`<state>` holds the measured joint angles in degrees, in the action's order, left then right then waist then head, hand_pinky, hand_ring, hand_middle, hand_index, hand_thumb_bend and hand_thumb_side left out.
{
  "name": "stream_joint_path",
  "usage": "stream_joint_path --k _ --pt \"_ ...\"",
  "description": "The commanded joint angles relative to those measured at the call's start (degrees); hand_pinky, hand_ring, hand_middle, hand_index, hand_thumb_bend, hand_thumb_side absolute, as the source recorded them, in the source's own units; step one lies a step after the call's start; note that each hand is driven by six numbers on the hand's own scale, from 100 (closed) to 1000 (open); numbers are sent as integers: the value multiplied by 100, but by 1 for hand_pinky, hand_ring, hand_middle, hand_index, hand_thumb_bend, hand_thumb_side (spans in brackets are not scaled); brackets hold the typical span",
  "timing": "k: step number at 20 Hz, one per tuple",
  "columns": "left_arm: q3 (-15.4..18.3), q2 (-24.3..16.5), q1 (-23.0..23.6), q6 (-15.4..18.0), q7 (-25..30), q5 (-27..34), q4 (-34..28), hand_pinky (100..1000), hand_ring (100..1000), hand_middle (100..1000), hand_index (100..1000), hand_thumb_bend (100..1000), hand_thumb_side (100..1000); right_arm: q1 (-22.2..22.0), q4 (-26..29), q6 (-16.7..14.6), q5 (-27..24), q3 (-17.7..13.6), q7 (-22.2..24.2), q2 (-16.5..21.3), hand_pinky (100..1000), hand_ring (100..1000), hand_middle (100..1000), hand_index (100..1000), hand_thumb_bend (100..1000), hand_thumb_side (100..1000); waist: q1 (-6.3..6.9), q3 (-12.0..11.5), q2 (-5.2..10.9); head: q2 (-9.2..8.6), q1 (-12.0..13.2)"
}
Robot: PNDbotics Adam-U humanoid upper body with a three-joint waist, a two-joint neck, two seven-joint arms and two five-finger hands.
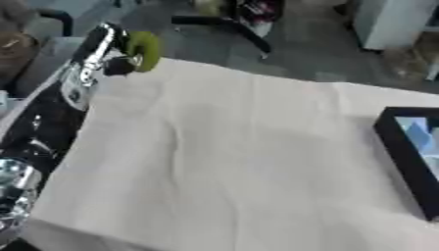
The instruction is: Pick up the objects with one hand, pass them to the other hand, and then place them into the box on the other side of the table.
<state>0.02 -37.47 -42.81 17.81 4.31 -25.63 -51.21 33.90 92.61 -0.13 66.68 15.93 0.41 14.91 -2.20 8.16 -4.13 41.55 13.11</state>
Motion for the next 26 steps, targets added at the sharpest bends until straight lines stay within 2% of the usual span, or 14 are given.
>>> stream_joint_path --k 1,7,14,16,17,22,26 --pt "-341 84 -52 65 583 584 -409 676 486 439 464 111 176 79 163 -220 13 203 -138 -332 791 787 760 1000 319 414 22 -1 136 78 -419" --pt "-916 615 -102 -108 1456 1489 -851 673 486 438 461 121 152 182 -97 -541 67 608 -147 -936 782 787 761 1000 311 411 71 -4 144 100 -709" --pt "-1477 1008 -321 -416 2121 2284 -1132 675 489 443 464 124 136 300 -521 -832 185 910 7 -1274 805 796 776 995 318 414 133 -46 172 119 -901" --pt "-1578 1084 -350 -536 2283 2498 -1222 675 489 442 462 127 128 315 -632 -871 229 947 30 -1347 807 798 779 992 349 418 137 -52 181 112 -941" --pt "-1623 1112 -361 -601 2360 2614 -1274 675 490 444 464 128 126 320 -684 -883 252 957 33 -1380 809 798 781 992 318 413 138 -55 186 108 -961" --pt "-1791 1197 -380 -880 2623 3021 -1552 676 492 446 465 133 118 323 -888 -902 486 979 3 -1476 832 809 797 987 329 412 137 -70 204 100 -1052" --pt "-1888 1232 -376 -981 2827 3176 -1731 676 498 452 471 132 117 330 -932 -805 1039 985 -64 -1492 885 834 837 974 375 403 137 -77 213 99 -1094"
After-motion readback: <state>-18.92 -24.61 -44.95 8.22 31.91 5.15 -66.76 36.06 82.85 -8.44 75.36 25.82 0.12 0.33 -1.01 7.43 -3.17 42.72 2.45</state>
